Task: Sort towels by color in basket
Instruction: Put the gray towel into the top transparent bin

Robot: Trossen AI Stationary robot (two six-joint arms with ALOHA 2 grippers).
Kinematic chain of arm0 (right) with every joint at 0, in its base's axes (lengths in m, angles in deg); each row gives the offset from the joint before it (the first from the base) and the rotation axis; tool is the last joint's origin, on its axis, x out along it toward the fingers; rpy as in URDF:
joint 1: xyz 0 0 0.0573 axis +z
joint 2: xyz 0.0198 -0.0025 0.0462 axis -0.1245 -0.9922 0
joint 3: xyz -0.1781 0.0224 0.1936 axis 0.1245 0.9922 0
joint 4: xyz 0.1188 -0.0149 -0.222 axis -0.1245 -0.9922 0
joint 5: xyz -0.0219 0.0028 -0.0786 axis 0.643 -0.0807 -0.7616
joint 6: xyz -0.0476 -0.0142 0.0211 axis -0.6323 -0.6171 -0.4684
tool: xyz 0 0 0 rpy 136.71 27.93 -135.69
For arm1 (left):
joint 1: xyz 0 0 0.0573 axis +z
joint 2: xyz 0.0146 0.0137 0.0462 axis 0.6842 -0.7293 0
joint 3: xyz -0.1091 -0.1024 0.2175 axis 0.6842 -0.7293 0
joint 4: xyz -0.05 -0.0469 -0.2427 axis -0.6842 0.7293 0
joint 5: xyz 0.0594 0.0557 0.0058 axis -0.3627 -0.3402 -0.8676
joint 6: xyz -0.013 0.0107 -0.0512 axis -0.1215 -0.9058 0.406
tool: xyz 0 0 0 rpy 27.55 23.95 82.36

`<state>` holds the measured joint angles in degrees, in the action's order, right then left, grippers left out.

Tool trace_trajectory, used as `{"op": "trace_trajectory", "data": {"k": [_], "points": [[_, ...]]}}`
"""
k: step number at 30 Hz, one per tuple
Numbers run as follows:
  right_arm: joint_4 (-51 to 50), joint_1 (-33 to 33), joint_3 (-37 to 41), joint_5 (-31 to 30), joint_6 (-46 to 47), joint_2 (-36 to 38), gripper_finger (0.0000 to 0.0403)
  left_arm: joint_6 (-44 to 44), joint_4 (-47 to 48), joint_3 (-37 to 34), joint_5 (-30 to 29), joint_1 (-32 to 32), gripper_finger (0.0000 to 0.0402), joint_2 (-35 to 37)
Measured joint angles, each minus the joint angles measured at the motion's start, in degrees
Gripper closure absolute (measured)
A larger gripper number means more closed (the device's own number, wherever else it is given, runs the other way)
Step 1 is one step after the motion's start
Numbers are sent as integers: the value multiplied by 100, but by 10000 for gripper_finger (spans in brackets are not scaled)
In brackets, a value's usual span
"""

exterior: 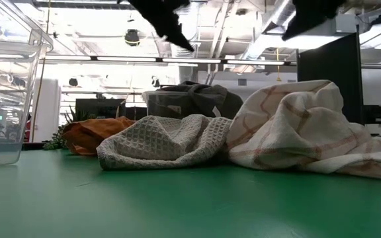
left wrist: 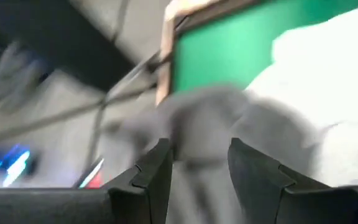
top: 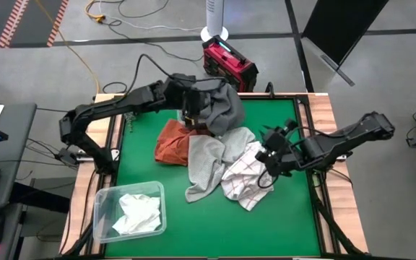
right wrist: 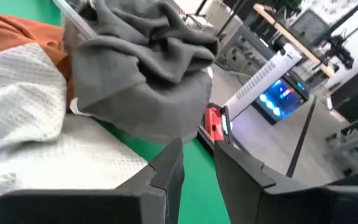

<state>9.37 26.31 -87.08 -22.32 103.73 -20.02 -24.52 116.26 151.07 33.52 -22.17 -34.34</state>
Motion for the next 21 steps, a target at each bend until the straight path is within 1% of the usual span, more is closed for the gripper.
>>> {"op": "trace_trajectory", "data": {"k": [2, 3, 4, 6, 9, 10, 12, 14, 16, 21], "points": [[334, -144, 299, 17, -94, 231, 275, 126, -259, 0, 776, -1, 253, -55], [501, -234, 412, 70, -157, 333, 275, 218, -464, 1, 1043, -27, 253, -140], [698, -344, 524, 149, -246, 441, 275, 298, -677, 5, 1190, -66, 253, -236], [1194, -535, 784, 432, -520, 638, 275, 360, -968, 7, 1192, -146, 253, -506], [2290, -845, 1223, 960, -1157, 847, 275, 171, -1389, 2, 953, -279, 253, -1006], [2647, -952, 1363, 1171, -1392, 884, 275, 54, -1466, 12, 776, -325, 253, -1164], [3193, -1140, 1577, 1552, -1780, 942, 275, -200, -1483, 148, 244, -418, 253, -1486], [3276, -1275, 1635, 1659, -1869, 955, 275, -309, -1458, 327, -323, -490, 253, -1762], [3259, -1364, 1635, 1667, -1863, 955, 275, -285, -1288, 566, -663, -538, 253, -2040], [3267, -1408, 1637, 1678, -1932, 955, 275, -246, -599, 1098, -780, -606, 253, -2579]]}}
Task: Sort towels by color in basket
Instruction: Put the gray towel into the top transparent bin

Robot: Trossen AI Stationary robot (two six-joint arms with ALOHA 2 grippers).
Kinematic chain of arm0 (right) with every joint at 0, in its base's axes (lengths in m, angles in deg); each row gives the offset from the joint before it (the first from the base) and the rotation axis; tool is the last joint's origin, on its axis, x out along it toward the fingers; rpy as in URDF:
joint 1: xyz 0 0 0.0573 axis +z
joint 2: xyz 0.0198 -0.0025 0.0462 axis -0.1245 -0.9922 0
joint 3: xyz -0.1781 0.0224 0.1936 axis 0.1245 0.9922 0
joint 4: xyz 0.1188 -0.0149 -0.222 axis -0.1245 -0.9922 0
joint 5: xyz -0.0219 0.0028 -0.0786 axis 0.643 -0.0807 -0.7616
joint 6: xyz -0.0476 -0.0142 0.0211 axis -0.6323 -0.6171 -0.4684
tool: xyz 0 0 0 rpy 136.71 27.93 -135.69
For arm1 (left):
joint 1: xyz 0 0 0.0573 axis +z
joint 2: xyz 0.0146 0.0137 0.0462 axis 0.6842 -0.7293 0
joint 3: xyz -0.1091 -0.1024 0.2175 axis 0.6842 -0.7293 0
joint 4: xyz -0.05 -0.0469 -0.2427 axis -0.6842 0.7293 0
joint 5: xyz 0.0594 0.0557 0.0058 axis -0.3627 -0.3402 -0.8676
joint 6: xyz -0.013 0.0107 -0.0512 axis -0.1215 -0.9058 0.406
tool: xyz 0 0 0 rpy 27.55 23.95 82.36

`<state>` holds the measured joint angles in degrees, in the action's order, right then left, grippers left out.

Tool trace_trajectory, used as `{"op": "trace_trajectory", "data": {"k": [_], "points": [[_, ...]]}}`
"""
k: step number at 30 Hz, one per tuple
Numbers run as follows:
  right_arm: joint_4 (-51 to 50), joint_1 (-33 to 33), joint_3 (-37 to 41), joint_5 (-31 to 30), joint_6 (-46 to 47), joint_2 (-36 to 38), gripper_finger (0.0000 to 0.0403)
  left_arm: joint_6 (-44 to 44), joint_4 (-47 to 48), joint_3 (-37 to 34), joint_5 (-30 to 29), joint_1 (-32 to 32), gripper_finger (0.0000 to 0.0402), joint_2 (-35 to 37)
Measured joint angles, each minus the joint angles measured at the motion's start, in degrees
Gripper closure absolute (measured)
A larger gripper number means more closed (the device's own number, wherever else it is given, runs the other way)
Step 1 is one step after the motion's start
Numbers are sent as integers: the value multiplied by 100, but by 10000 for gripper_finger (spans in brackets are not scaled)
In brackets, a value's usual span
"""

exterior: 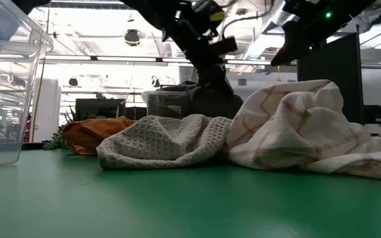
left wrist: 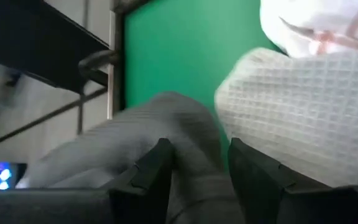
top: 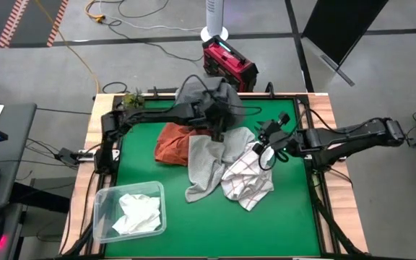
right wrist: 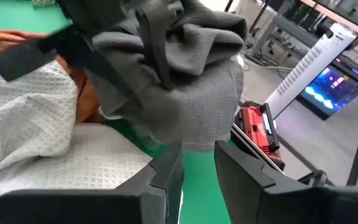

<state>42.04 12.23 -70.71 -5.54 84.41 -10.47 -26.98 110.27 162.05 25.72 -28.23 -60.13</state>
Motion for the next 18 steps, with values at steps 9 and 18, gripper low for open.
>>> {"op": "trace_trajectory", "data": {"k": [9, 18], "points": [[7, 2, 0, 2, -84, 0, 275, 417, 436, 467, -42, 20, 282, -221], [45, 2, 0, 4, -178, -2, 275, 307, 717, 465, 8, 7, 394, -63]]}}
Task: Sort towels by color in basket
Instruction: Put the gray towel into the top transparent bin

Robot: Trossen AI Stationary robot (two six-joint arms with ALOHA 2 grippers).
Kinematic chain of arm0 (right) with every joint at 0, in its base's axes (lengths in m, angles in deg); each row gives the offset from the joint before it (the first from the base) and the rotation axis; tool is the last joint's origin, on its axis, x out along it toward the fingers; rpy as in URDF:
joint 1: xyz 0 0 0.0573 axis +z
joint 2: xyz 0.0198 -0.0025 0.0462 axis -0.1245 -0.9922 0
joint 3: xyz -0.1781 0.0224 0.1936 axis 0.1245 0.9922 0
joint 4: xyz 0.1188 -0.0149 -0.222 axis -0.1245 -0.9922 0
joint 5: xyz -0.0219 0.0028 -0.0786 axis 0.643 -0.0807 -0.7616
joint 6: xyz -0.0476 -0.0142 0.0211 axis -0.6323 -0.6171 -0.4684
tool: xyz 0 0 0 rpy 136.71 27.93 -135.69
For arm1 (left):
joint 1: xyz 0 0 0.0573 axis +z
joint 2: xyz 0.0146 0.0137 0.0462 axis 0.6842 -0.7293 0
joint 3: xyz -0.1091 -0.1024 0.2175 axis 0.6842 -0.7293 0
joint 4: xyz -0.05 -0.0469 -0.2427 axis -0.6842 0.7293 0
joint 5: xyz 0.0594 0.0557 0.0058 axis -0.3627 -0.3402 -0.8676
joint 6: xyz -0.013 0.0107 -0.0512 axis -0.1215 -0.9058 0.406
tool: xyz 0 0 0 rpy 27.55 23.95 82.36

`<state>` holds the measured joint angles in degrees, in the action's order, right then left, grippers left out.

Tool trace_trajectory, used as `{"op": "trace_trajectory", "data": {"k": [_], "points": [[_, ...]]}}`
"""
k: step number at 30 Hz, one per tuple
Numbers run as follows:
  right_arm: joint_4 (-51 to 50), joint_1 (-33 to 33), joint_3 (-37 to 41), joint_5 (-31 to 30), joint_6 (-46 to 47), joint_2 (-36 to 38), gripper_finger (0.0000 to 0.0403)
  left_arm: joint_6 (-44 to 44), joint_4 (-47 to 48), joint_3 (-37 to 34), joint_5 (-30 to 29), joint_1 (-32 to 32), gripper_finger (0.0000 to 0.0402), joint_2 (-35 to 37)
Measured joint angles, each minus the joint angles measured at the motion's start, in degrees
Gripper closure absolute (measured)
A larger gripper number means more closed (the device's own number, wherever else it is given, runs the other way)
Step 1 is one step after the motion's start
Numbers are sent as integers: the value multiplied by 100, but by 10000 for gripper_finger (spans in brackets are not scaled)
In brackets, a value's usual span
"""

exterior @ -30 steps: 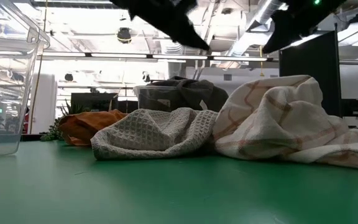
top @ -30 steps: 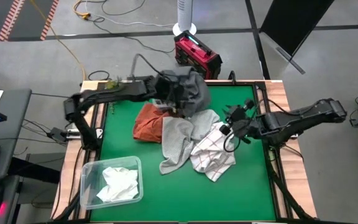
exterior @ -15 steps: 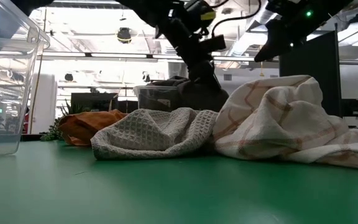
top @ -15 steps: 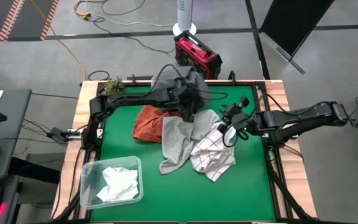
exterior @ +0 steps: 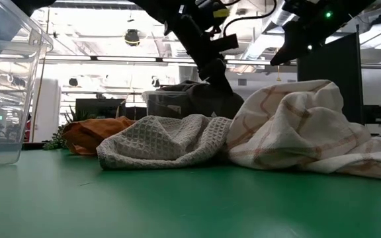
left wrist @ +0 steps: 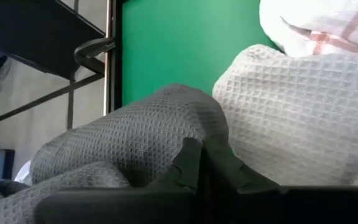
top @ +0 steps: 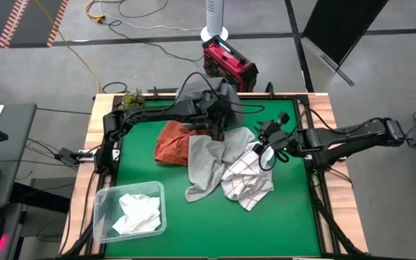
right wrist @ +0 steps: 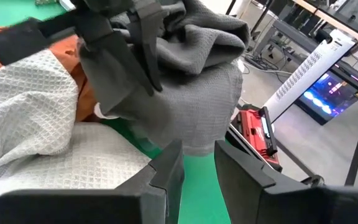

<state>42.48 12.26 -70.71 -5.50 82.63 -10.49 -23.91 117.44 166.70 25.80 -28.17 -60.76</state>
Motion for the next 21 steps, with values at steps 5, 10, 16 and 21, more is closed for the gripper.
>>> {"op": "trace_trajectory", "data": {"k": [5, 10, 16, 21], "points": [[0, 0, 0, 0, -37, 0, 275, 0, -7, -7, 4, -24, 398, 86], [-2, 0, 0, 0, -42, 0, 275, 13, -6, -7, 13, -26, 399, 297], [-7, 0, 0, 0, -44, 0, 275, 35, 25, -7, -345, -22, 400, 742], [-5, 0, 0, 0, -44, 0, 275, -39, 96, -7, -1735, -24, 400, 1131]]}}
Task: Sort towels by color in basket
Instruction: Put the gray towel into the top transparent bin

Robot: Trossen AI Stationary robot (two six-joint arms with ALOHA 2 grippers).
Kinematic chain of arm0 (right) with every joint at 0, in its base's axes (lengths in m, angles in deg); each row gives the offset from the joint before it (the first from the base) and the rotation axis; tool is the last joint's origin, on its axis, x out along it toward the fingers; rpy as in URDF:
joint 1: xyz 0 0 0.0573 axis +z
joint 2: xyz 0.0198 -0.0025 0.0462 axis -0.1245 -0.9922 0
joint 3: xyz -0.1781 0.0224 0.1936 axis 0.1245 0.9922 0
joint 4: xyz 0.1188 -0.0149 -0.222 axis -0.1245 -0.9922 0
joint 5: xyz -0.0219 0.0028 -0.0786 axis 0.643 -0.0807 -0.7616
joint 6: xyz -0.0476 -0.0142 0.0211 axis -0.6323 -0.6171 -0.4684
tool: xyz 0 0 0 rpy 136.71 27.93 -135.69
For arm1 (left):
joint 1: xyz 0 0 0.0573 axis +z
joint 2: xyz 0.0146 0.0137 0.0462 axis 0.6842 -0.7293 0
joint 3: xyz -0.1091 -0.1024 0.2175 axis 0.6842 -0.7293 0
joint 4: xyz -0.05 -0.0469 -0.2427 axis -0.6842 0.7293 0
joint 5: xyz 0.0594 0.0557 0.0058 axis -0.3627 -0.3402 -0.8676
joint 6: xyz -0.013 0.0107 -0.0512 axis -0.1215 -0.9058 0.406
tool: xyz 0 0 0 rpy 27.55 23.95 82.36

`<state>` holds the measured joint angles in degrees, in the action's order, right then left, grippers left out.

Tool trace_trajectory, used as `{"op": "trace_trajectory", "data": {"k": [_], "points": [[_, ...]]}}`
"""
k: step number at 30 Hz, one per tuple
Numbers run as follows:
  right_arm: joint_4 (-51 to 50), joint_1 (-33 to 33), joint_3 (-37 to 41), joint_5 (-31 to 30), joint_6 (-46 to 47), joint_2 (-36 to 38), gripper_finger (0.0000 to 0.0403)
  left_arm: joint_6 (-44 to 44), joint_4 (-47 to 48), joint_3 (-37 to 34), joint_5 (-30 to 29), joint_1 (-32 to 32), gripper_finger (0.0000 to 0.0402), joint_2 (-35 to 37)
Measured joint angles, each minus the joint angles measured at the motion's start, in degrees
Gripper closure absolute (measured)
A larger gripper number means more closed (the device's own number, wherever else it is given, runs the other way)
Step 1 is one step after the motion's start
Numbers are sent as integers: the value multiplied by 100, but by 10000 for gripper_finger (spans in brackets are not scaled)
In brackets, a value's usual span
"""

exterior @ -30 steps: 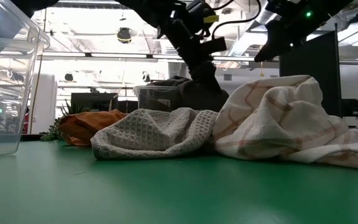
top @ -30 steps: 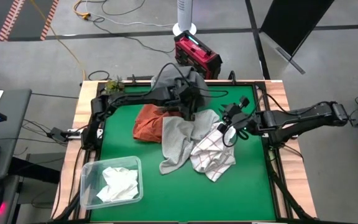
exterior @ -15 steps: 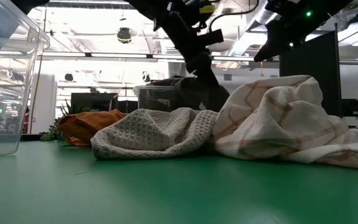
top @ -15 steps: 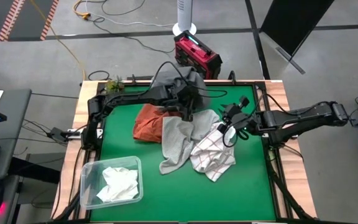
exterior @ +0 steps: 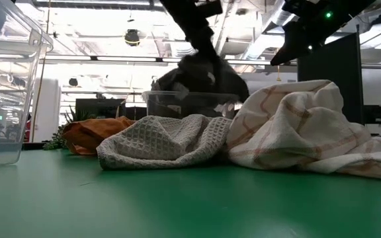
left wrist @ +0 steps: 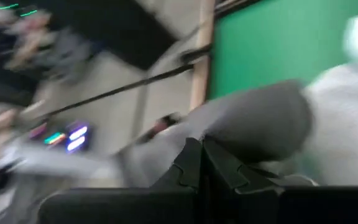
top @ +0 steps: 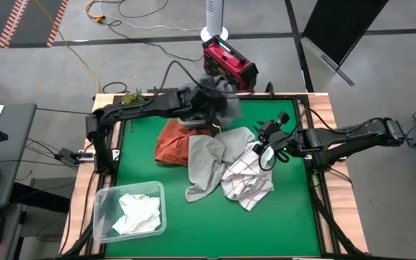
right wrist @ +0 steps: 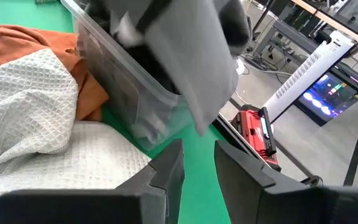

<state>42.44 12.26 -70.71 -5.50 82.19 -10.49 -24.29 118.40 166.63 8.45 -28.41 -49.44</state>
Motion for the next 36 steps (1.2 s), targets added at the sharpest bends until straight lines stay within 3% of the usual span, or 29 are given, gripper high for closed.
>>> {"op": "trace_trajectory", "data": {"k": [2, 4, 8, 12, 16, 22, 27, 36], "points": [[0, 0, 0, 0, 0, 0, 275, -52, 260, 1, -564, 35, 401, 96], [1, 0, 0, 0, 0, 0, 275, -36, 791, 2, -722, 114, 401, 161], [46, 0, 0, 0, -1, 0, 275, 467, 2020, 0, -517, 390, 401, 176], [333, 0, 0, 12, -170, 0, 275, 849, 2567, -16, -144, 722, 401, -12], [620, 1, 0, 160, -374, 0, 275, 768, 2294, -20, -108, 905, 401, -209], [687, 1, 0, 163, -502, 0, 275, 112, 1103, -17, 205, 1209, 400, -431], [701, -3, 0, 166, -607, 0, 275, -1108, 1346, -6, 2012, 1417, 399, -639], [687, 10, 0, 198, -639, -2, 275, -4919, 1362, -13, 1776, 1408, 398, -1157]]}}
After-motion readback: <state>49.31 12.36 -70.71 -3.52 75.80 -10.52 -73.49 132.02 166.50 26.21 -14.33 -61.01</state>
